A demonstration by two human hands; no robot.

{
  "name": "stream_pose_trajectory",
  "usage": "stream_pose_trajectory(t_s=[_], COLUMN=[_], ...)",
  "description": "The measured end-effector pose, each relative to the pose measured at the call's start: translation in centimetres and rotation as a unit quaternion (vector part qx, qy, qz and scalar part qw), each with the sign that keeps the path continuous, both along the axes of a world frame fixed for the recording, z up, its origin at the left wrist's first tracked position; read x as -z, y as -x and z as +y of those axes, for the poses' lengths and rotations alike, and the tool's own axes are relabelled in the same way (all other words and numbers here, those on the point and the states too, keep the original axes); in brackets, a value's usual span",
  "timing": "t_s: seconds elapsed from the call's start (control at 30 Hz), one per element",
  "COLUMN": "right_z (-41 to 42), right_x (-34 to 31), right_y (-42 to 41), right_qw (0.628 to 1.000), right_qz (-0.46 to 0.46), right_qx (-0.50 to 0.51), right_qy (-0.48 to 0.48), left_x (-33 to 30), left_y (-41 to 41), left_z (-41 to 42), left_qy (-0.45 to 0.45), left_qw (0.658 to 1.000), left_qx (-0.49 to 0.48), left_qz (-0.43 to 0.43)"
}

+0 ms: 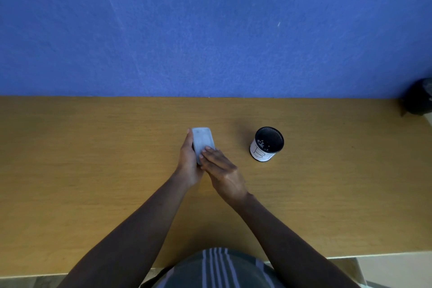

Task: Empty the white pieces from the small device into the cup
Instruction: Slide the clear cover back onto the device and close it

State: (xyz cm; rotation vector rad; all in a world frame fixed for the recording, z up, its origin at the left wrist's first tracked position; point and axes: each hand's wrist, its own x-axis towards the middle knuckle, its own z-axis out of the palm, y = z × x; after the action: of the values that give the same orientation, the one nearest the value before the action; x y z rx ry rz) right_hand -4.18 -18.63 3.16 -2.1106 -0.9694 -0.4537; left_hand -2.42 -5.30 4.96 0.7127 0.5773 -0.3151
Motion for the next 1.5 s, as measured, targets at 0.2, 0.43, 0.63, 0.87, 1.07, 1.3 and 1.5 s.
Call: stream_pose_trajectory(t_s=[0.2, 0.43, 0.63, 0.87, 1.07, 1.3, 1.5], right_z=[0.4, 0.3, 0.0, -0.2, -0.4, -0.8, -0.4], right_x=[-0.1, -1.0, -2.1, -1.7, -1.9, -2.1, -2.9], right_y=[0.2, 1.0, 0.8, 0.5, 0.6, 0.3, -0.8], right_qw=[0.999, 0.987, 0.953, 0.873, 0.803, 0.696, 0.742], right_qz=[0.013, 0.150, 0.246, 0.393, 0.471, 0.601, 0.580], right_qx=[0.033, 0.049, 0.103, 0.089, 0.050, 0.044, 0.083], right_qy=[0.032, -0.018, -0.141, -0.277, -0.361, -0.390, -0.327], left_x=[-0.2, -0.4, 0.0, 0.2, -0.2, -0.1, -0.1], left_y=[0.1, -0.4, 0.0, 0.3, 0.3, 0.2, 0.2], left_z=[-0.4, -0.1, 0.4, 1.0, 1.2, 1.4, 1.1], left_qy=[0.025, 0.002, -0.074, -0.159, -0.196, -0.242, -0.279], left_qw=[0.999, 1.000, 0.995, 0.984, 0.975, 0.961, 0.949], left_qx=[0.036, 0.012, -0.037, -0.073, -0.075, -0.055, -0.029], left_qz=[0.000, -0.017, -0.046, -0.033, -0.071, -0.125, -0.146])
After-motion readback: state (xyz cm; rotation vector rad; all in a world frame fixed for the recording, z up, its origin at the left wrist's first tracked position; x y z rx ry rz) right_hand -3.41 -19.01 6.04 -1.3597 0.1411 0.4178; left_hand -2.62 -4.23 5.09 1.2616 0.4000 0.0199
